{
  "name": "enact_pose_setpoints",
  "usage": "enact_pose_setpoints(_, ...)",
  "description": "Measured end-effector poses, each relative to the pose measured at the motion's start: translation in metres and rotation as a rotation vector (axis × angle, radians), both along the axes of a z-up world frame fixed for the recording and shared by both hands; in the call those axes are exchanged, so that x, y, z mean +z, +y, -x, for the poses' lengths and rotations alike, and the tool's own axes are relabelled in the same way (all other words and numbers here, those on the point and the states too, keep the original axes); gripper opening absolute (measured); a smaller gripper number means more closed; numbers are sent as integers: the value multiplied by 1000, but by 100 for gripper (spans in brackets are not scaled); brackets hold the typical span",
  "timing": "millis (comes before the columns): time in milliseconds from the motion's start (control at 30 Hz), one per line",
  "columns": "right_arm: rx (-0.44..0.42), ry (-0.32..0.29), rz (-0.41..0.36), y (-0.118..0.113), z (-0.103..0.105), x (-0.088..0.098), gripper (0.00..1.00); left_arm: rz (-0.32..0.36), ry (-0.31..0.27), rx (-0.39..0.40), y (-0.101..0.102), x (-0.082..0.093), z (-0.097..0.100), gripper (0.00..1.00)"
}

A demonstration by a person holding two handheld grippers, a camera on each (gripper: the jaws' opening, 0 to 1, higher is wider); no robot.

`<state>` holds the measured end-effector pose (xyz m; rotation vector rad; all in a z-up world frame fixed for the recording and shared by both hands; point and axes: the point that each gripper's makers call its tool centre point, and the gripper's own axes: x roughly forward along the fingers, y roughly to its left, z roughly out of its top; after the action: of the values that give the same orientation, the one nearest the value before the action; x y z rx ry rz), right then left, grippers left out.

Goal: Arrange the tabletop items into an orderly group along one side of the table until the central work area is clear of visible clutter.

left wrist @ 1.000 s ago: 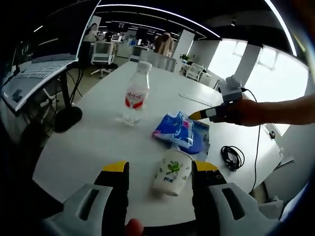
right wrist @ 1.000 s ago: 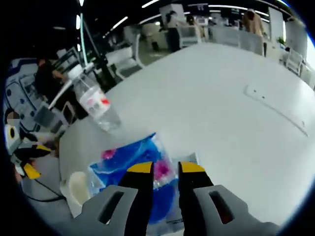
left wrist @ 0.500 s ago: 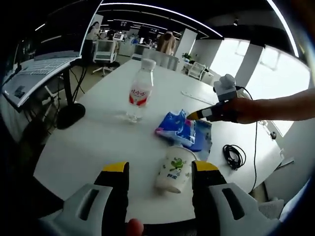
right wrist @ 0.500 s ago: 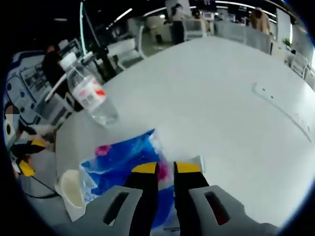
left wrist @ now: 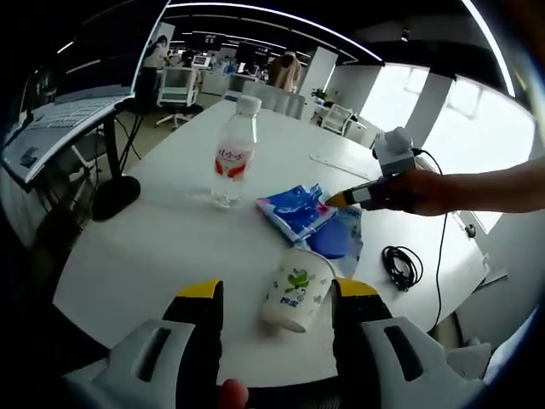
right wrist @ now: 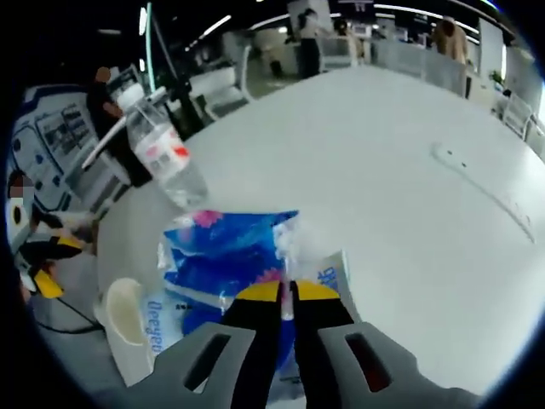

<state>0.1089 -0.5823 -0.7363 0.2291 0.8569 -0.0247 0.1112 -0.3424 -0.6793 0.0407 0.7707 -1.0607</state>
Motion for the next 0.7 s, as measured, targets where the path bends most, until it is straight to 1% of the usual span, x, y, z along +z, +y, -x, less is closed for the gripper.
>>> enact_pose_setpoints(133,-22,-26,-4,-8,3,2,0,8,1,-5,-3,2,0,51)
enact_pose_setpoints(300,-40,-37,-8,-12,9,9,0,10,-4,-16,-5,4,0,51)
enact_pose_setpoints(400,-56,-56,-16,-14,11,15,0,11,-8,-19,-6,5,0,51)
enact_pose_setpoints(567,-52,-69,3,-18,14,21,0,13,-13,-21,-5,8,1,51)
enact_pose_setpoints(700,-82,-102,2,-26,15,31,0,14,-13,-21,-5,9,2,51)
